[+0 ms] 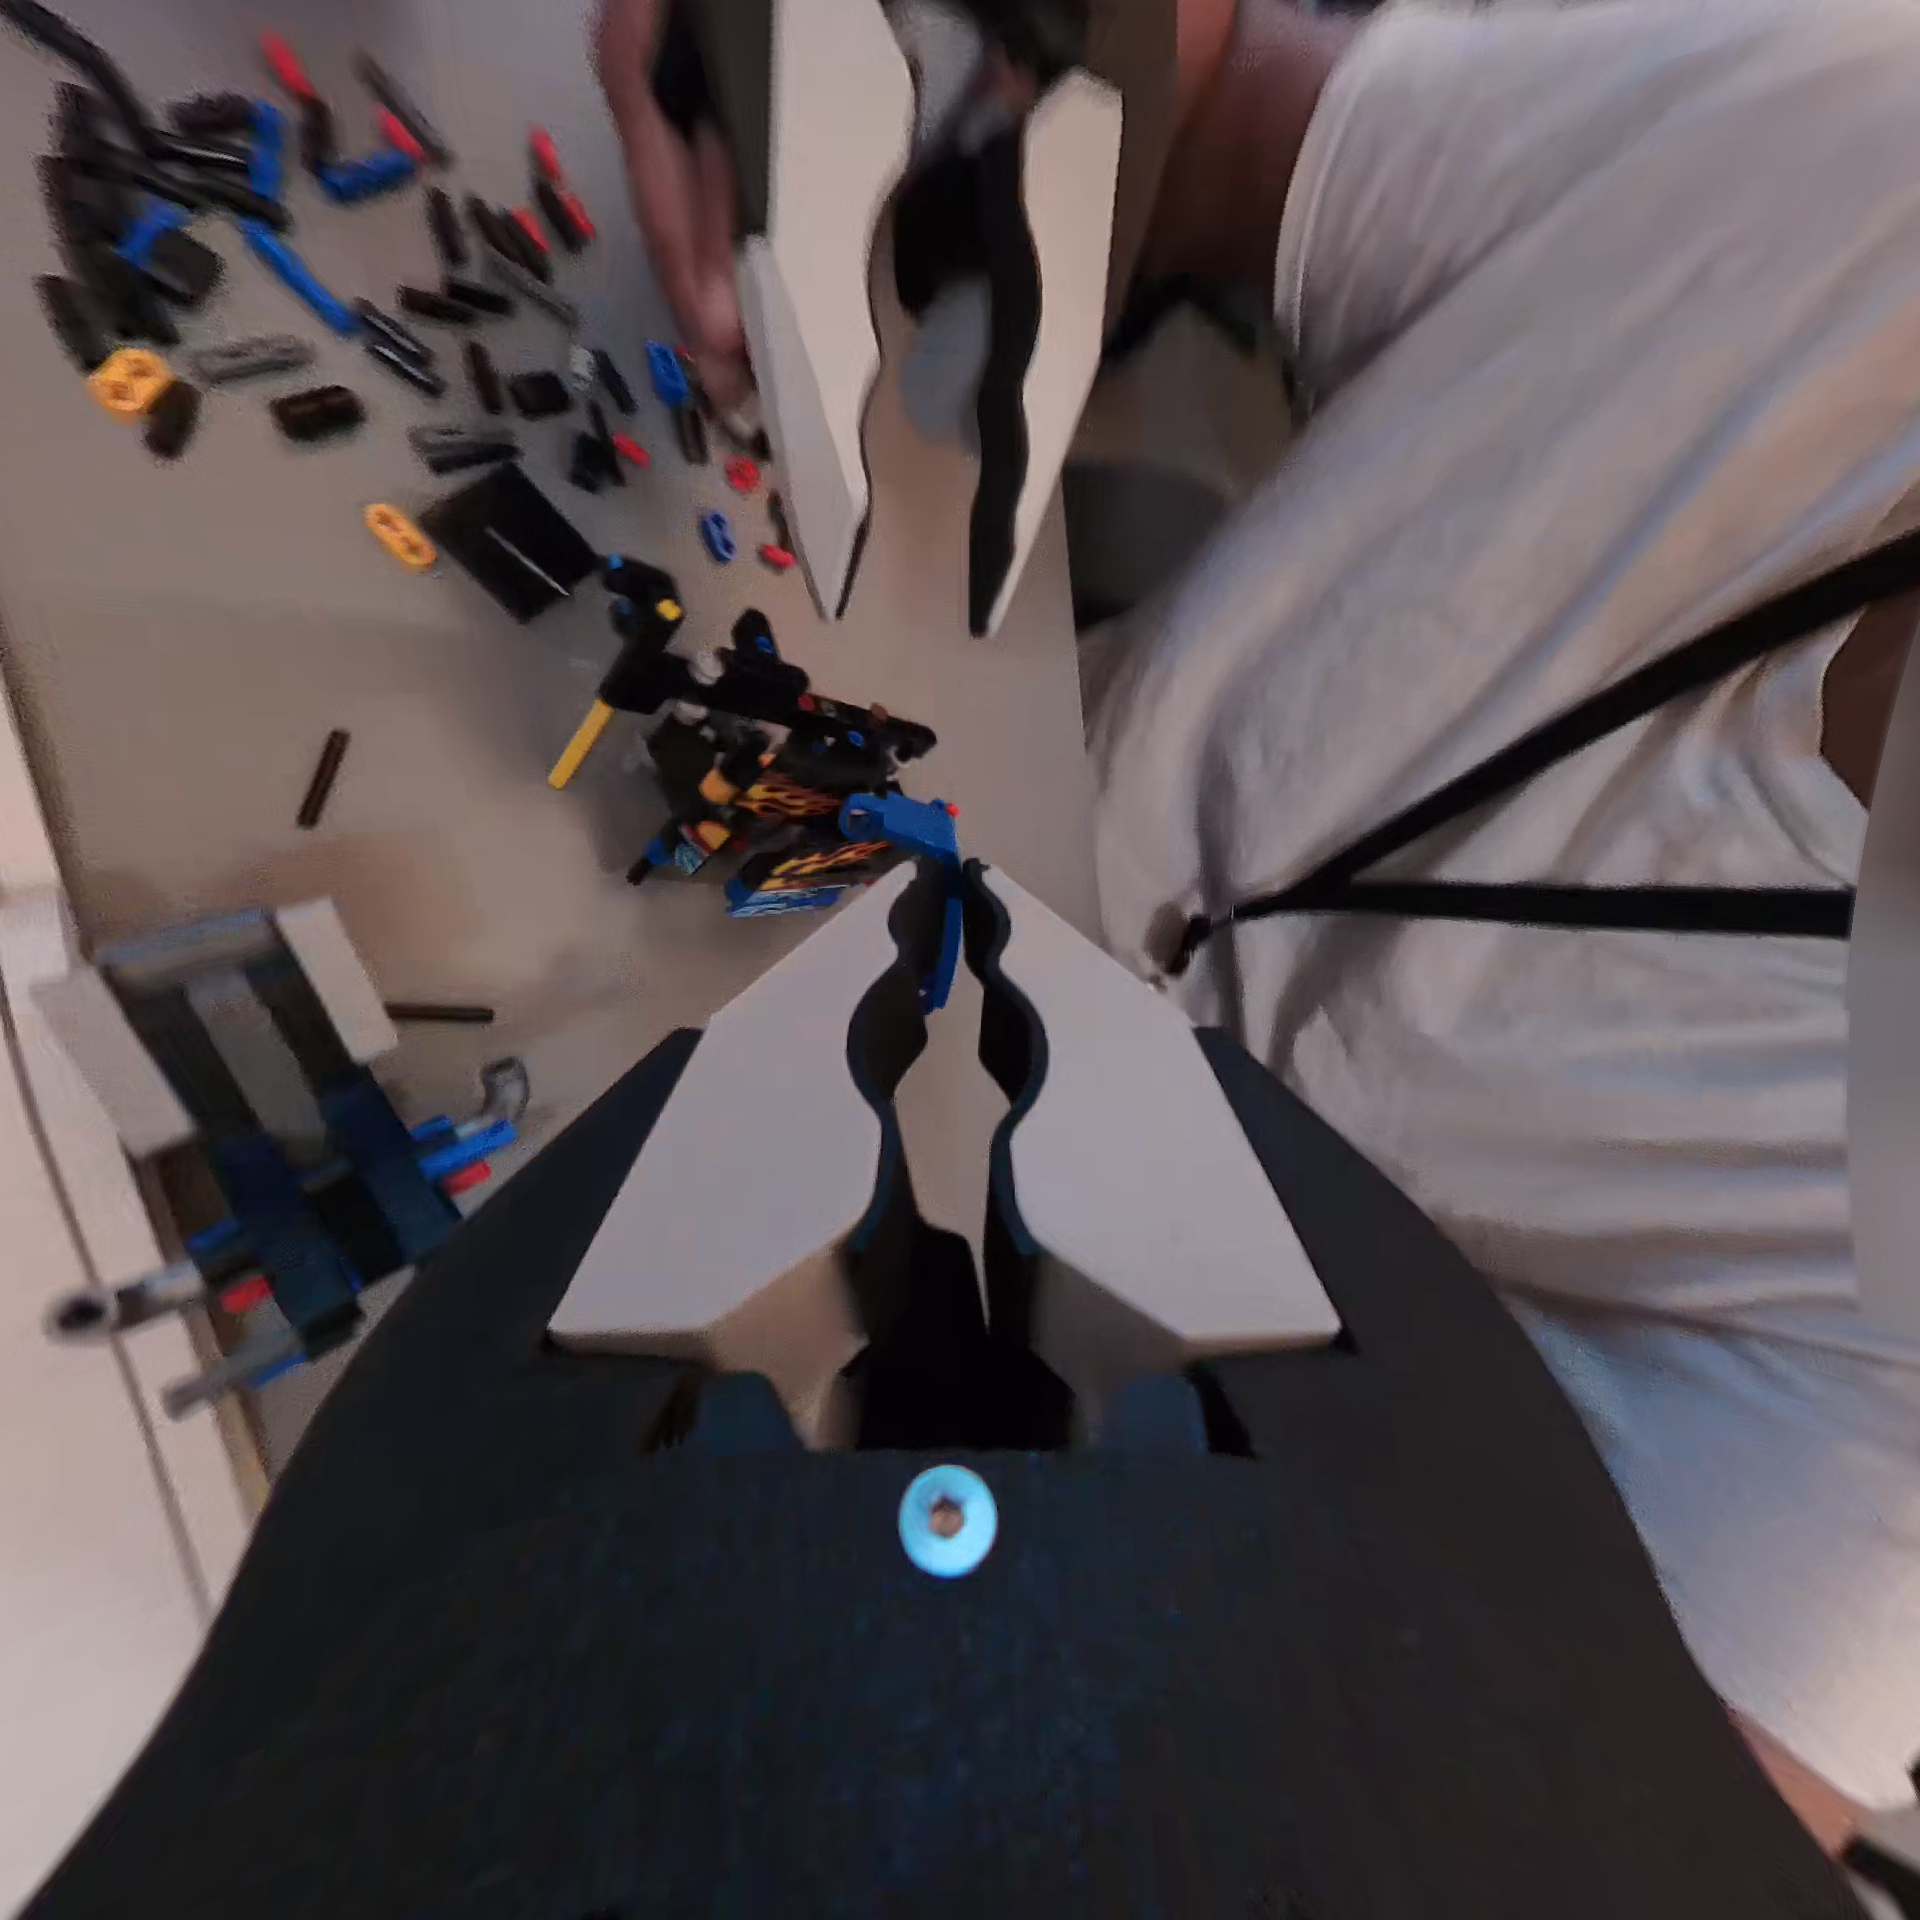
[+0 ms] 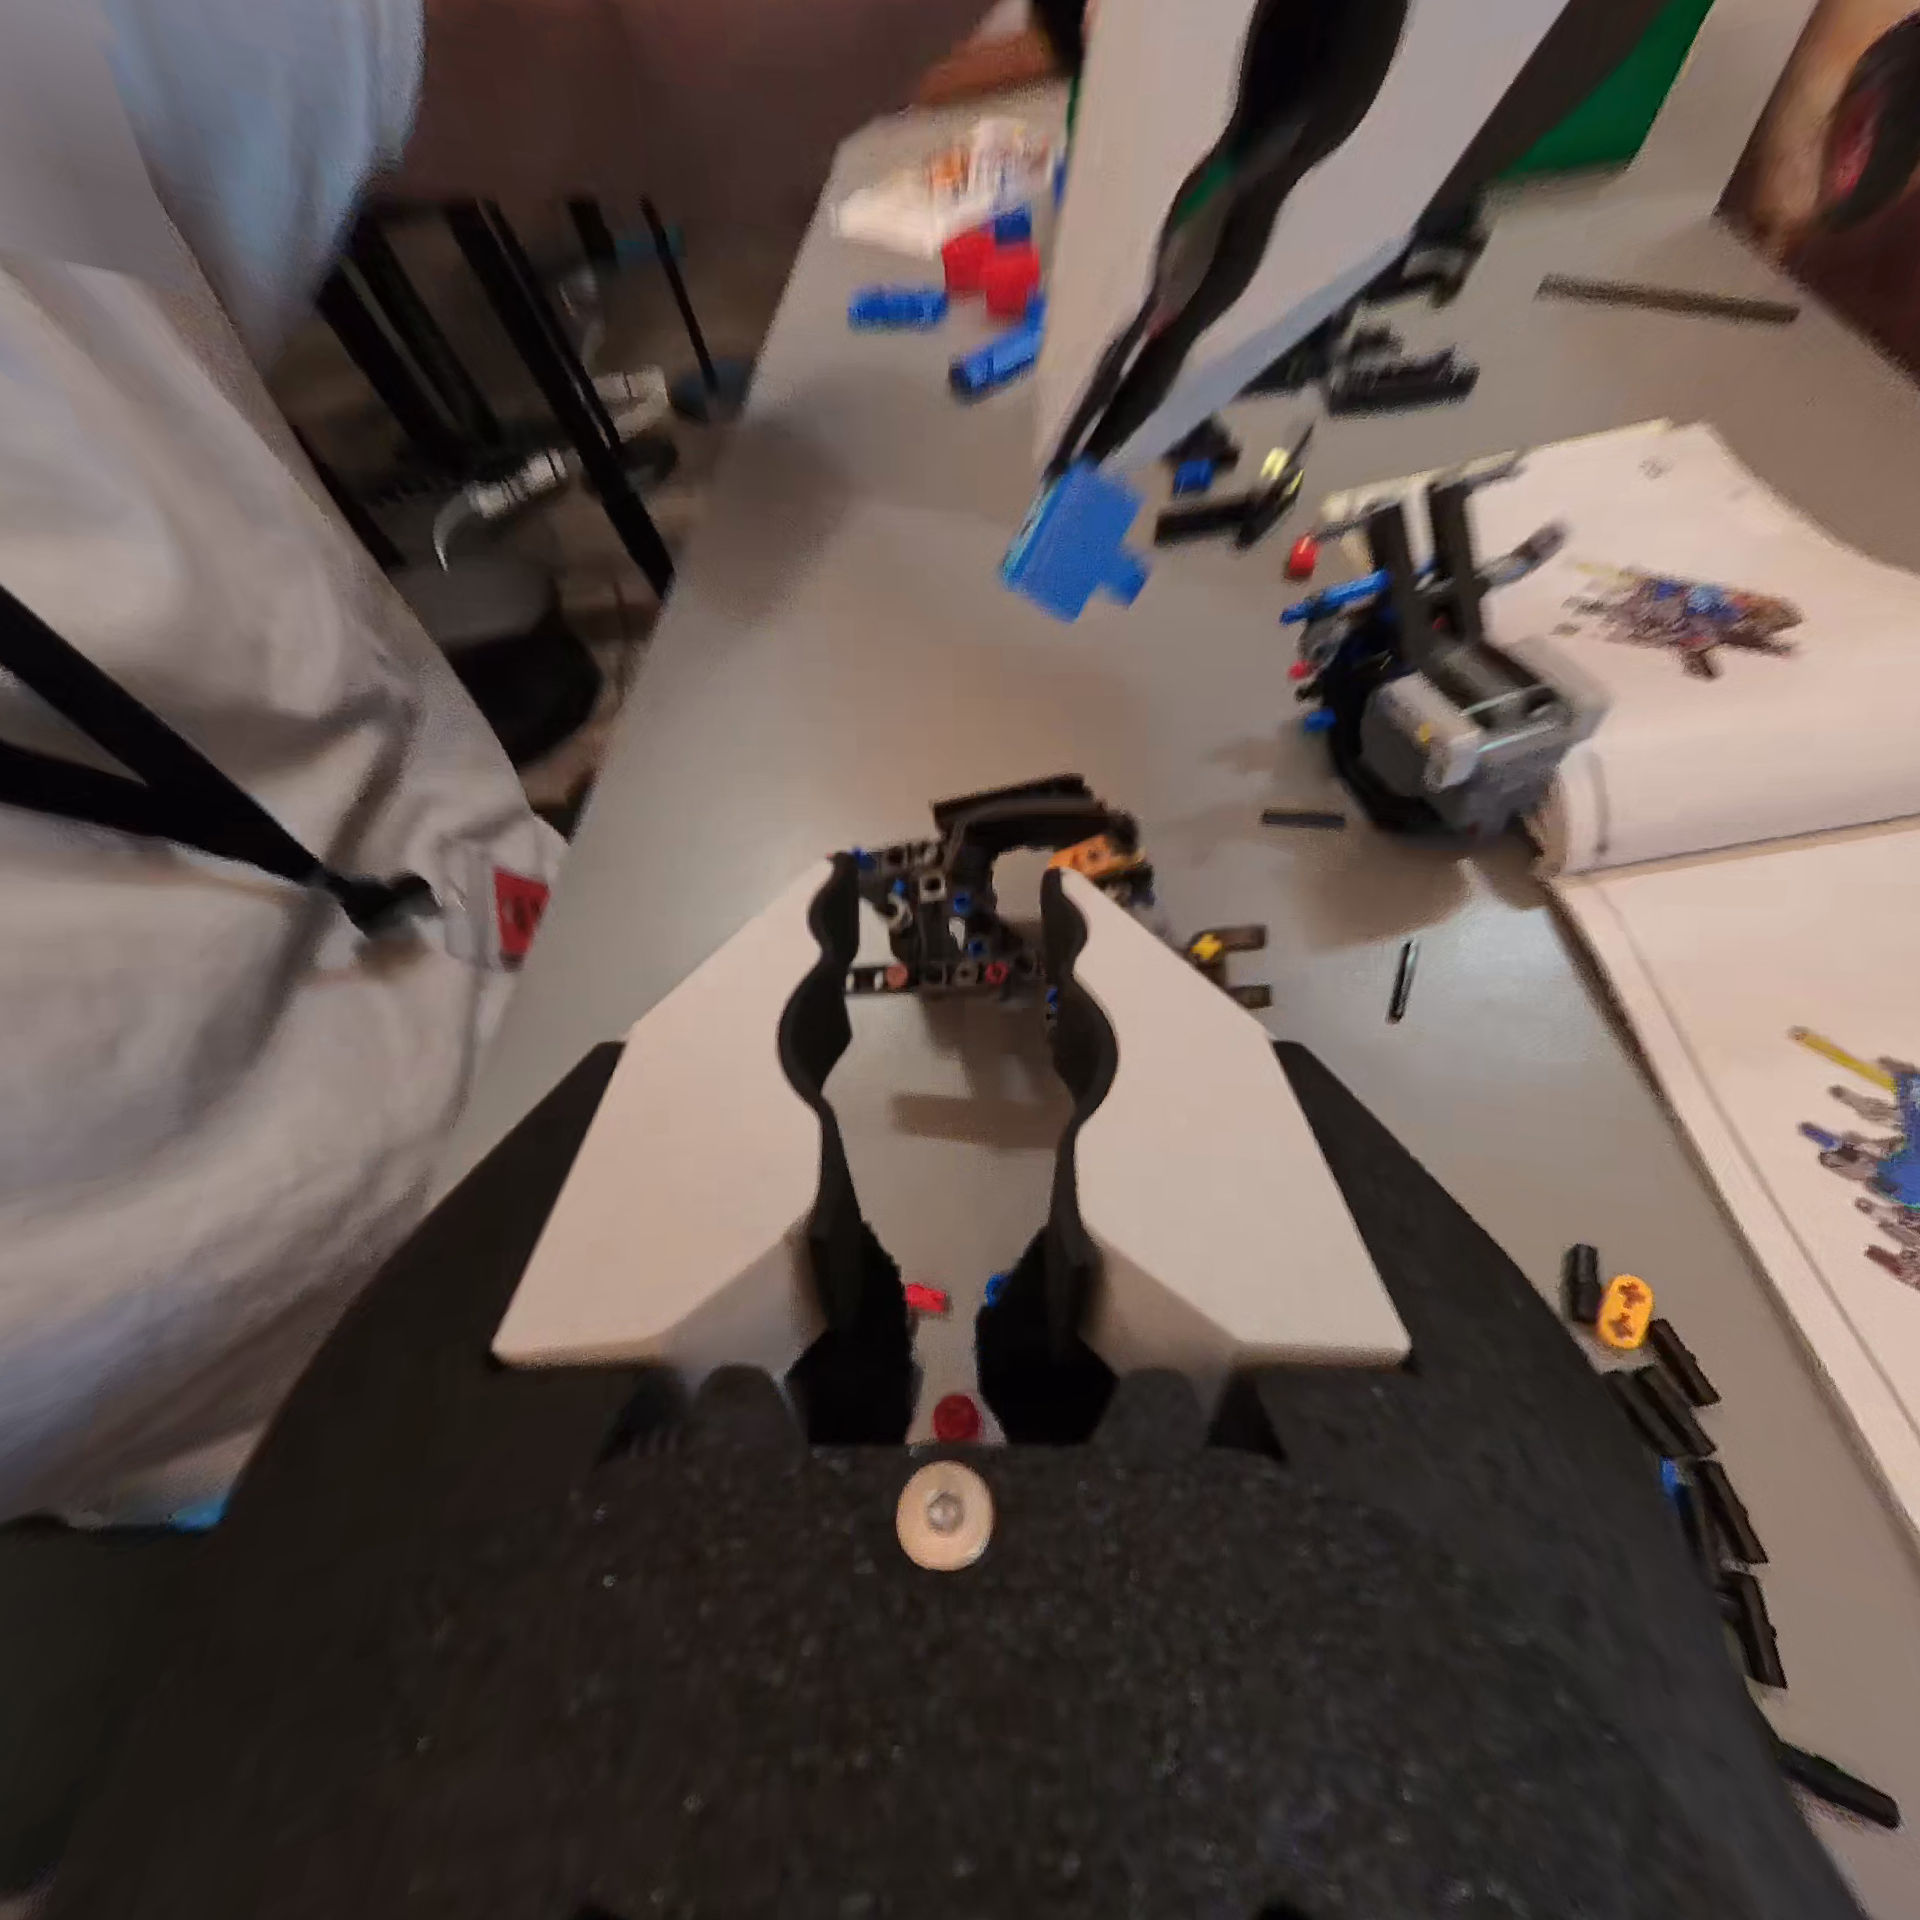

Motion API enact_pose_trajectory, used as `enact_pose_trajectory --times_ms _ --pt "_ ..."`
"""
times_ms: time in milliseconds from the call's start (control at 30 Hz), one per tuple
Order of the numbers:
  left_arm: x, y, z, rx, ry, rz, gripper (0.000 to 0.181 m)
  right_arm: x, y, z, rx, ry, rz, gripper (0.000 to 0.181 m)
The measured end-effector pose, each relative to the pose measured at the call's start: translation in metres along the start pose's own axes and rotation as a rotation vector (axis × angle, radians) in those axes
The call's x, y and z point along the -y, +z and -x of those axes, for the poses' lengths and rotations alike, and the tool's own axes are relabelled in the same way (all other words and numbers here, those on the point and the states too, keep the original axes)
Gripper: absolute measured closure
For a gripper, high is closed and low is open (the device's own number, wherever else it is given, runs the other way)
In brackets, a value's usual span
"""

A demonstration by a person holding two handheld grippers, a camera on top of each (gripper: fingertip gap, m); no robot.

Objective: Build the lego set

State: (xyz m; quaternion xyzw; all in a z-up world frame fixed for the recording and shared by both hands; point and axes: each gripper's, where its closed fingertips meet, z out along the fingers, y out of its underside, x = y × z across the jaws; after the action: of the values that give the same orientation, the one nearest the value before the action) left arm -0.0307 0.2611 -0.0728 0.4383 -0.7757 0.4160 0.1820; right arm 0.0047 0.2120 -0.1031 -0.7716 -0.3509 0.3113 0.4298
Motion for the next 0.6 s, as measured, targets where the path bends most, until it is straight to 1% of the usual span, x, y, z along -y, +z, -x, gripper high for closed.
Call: enact_pose_trajectory --times_ms 67,133,200,233,300,333,433,500,600 --pt "0.012 0.006 -0.004 -0.009 0.03 0.134 0.181 0.017 -0.012 -0.006 0.01 0.075 -0.114 0.147" --pt "0.025 0.014 -0.004 -0.015 0.054 0.247 0.181 0.021 -0.011 -0.015 0.025 0.172 -0.17 0.137" --pt "0.033 0.022 0.0 -0.005 0.085 0.362 0.18 0.022 -0.007 -0.017 0.071 0.253 -0.209 0.135" --pt "0.035 0.024 0.0 -0.007 0.108 0.413 0.18 0.021 -0.006 -0.016 0.096 0.285 -0.214 0.137" --pt "0.038 0.027 0.001 -0.017 0.142 0.501 0.181 0.022 -0.008 -0.014 0.134 0.311 -0.229 0.154" --pt "0.038 0.027 0.002 -0.012 0.163 0.542 0.18 0.022 -0.009 -0.013 0.143 0.306 -0.234 0.159" --pt "0.042 0.026 -0.005 -0.064 0.244 0.601 0.181 0.022 -0.011 -0.012 0.143 0.27 -0.239 0.169" --pt "0.042 0.025 -0.006 -0.078 0.304 0.635 0.18 0.025 -0.011 -0.009 0.155 0.267 -0.256 0.17" --pt "0.044 0.025 -0.009 -0.099 0.354 0.637 0.181 0.026 -0.011 -0.006 0.161 0.238 -0.268 0.173"
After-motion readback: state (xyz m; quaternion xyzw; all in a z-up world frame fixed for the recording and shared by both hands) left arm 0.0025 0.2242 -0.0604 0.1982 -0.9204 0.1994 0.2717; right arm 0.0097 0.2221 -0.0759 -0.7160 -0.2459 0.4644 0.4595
